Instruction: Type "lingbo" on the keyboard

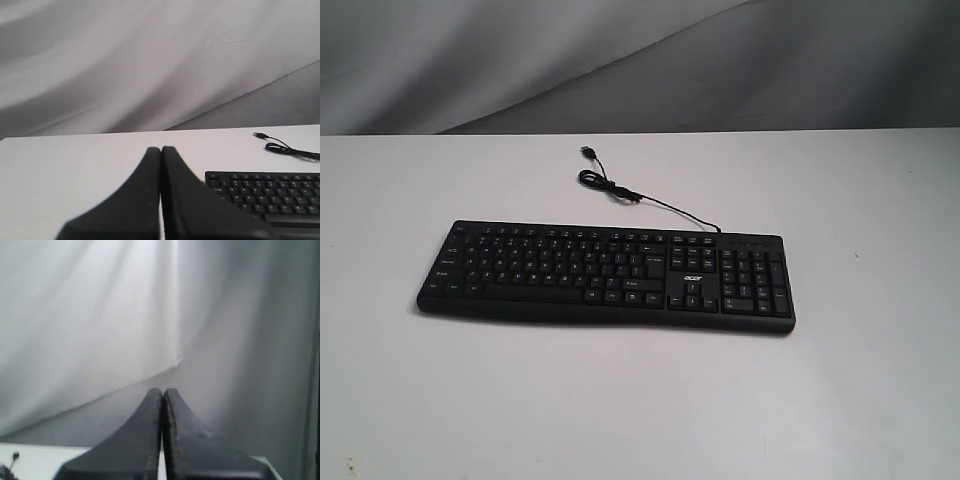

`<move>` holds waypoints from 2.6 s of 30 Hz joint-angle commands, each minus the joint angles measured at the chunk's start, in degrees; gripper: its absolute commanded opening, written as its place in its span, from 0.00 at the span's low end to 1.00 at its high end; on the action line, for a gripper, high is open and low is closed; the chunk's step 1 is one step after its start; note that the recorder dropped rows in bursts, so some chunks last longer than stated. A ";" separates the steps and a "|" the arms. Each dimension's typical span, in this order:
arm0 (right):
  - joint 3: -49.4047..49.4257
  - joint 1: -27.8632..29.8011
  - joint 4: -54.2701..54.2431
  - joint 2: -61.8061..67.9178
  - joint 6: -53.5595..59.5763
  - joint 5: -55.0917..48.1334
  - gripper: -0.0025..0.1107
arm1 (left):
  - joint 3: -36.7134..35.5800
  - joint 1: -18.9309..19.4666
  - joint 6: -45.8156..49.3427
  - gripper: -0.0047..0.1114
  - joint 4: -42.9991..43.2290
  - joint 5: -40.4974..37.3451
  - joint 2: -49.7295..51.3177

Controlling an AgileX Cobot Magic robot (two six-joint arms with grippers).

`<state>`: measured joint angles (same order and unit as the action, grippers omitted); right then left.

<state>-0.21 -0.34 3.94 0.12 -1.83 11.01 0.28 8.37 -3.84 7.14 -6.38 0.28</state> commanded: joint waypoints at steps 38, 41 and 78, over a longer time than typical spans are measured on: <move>-81.30 -23.46 -61.17 116.38 82.60 -50.35 0.02 | -0.28 -0.38 -0.12 0.04 0.01 0.42 -0.28; -83.07 -28.35 -57.69 118.94 82.60 -49.50 0.02 | -0.28 -0.38 -0.12 0.04 0.01 0.42 -0.28; -95.52 -31.02 -41.64 131.46 71.86 -49.38 0.02 | -0.28 -0.38 -0.12 0.04 0.01 0.42 -0.28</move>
<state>-95.48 -31.82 -36.88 131.73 68.64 -38.88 0.28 8.37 -3.84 7.14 -6.38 0.28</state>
